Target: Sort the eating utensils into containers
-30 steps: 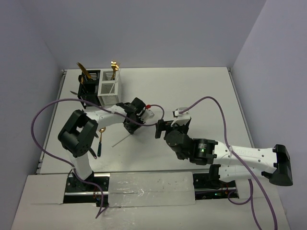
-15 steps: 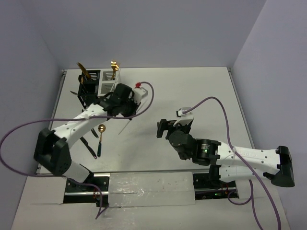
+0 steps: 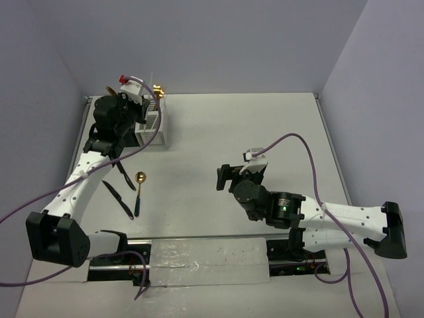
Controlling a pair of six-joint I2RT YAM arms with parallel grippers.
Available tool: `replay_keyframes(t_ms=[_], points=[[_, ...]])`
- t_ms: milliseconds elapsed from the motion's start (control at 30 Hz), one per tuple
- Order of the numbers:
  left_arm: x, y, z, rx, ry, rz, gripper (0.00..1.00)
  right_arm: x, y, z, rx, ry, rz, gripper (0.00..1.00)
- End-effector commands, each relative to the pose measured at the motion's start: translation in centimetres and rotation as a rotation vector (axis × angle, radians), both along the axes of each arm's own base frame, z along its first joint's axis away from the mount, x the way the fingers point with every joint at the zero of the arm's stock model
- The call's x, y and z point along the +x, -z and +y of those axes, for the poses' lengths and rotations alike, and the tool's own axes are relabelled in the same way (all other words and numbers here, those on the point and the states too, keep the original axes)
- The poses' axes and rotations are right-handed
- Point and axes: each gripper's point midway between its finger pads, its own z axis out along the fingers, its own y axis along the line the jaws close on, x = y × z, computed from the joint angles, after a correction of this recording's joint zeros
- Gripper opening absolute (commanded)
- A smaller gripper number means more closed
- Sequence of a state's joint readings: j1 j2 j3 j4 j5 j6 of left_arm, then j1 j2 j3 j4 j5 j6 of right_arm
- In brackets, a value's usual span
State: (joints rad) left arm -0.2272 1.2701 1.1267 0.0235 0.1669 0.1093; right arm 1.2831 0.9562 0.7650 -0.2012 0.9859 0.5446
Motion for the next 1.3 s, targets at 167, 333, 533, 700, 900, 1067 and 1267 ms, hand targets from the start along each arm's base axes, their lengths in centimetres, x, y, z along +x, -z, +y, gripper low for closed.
replay_keyframes(t_ms=[167,333,533,700,900,1067,1267], points=[[6.1,-2.2,0.2,-0.095,0.094,-0.199,0.00,0.6,-3.0,0.0,0.052,0.047,-0.042,0.95],[9.0,0.3,0.0,-0.070,0.126,-0.192,0.00,0.5,-2.9,-0.6,0.042,0.065,-0.031,0.95],[10.3,6.9,-1.4,-0.086,0.195,-0.068,0.00,0.4,-3.0,-2.0,0.074,0.091,-0.039,0.95],[8.6,10.2,-1.0,-0.032,0.203,-0.028,0.00,0.1,-3.2,-2.5,0.091,0.088,-0.043,0.95],[8.8,10.6,-0.5,0.027,0.198,-0.013,0.37,0.2,-3.4,-2.2,0.092,0.074,-0.048,0.95],[7.2,9.1,0.0,0.042,0.182,0.001,0.83,0.1,-2.9,-2.0,0.080,0.065,-0.038,0.95],[2.3,4.1,2.0,0.036,0.081,0.099,0.84,-0.1,-2.5,-1.8,0.092,0.045,-0.034,0.95]])
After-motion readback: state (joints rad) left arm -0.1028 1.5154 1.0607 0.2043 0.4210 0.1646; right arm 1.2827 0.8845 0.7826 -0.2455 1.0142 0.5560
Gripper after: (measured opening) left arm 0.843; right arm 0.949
